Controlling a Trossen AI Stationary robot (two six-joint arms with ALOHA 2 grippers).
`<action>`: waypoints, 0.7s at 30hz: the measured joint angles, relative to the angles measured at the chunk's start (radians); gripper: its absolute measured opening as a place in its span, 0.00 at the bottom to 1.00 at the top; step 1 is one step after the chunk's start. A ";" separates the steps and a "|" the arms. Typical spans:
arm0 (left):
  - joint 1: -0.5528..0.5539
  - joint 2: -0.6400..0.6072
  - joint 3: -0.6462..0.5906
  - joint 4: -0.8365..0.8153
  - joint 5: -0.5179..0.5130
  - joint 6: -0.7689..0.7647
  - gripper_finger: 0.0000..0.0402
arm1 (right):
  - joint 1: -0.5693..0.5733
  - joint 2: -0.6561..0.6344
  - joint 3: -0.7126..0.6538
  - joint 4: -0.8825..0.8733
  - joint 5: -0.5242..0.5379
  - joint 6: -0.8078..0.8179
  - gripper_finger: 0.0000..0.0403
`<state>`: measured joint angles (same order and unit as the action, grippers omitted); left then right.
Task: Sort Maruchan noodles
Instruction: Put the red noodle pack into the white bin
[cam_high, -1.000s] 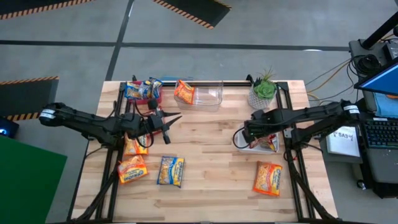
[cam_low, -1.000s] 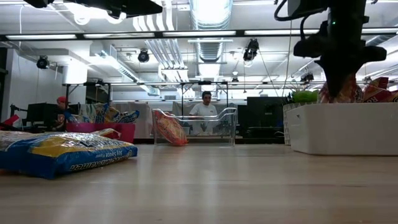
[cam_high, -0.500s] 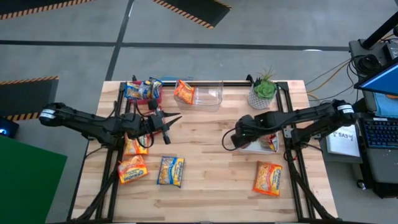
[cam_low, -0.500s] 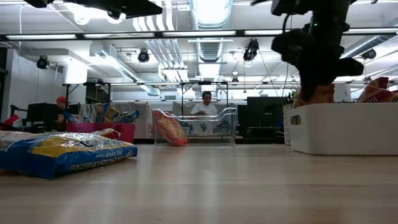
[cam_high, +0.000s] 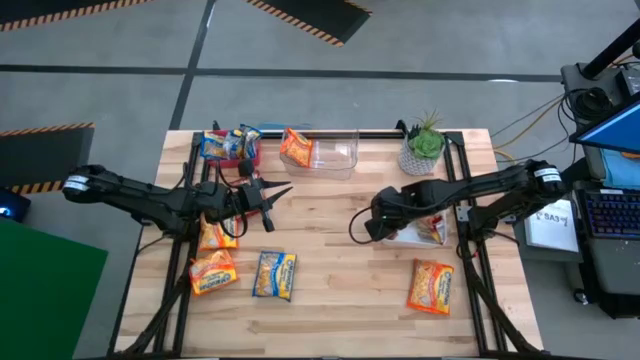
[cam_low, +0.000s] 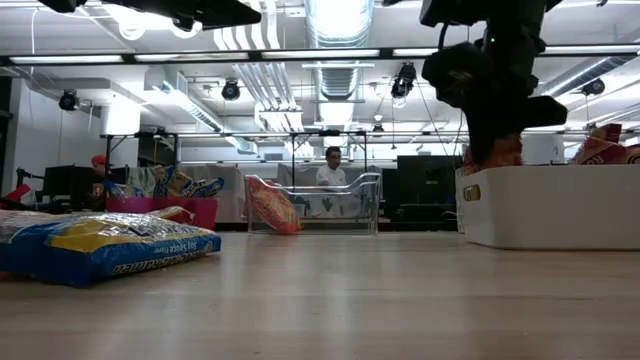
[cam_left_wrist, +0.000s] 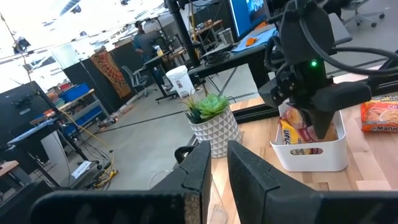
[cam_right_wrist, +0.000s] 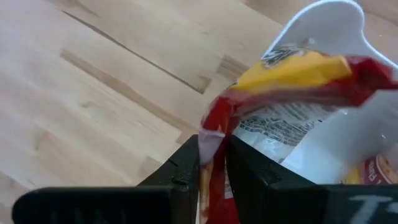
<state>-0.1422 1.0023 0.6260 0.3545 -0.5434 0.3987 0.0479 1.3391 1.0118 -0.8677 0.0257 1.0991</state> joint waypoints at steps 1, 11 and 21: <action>0.000 0.000 0.000 0.000 0.000 0.000 0.09 | 0.000 -0.002 0.004 -0.005 0.000 0.000 0.16; 0.000 0.000 0.000 0.000 0.000 0.000 0.09 | 0.000 -0.001 0.022 -0.024 0.002 -0.008 0.16; 0.000 0.000 0.000 -0.001 0.000 0.000 0.09 | 0.000 -0.001 0.020 -0.046 0.000 0.006 0.15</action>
<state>-0.1425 1.0027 0.6258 0.3538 -0.5430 0.3986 0.0475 1.3380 1.0313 -0.9140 0.0257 1.1054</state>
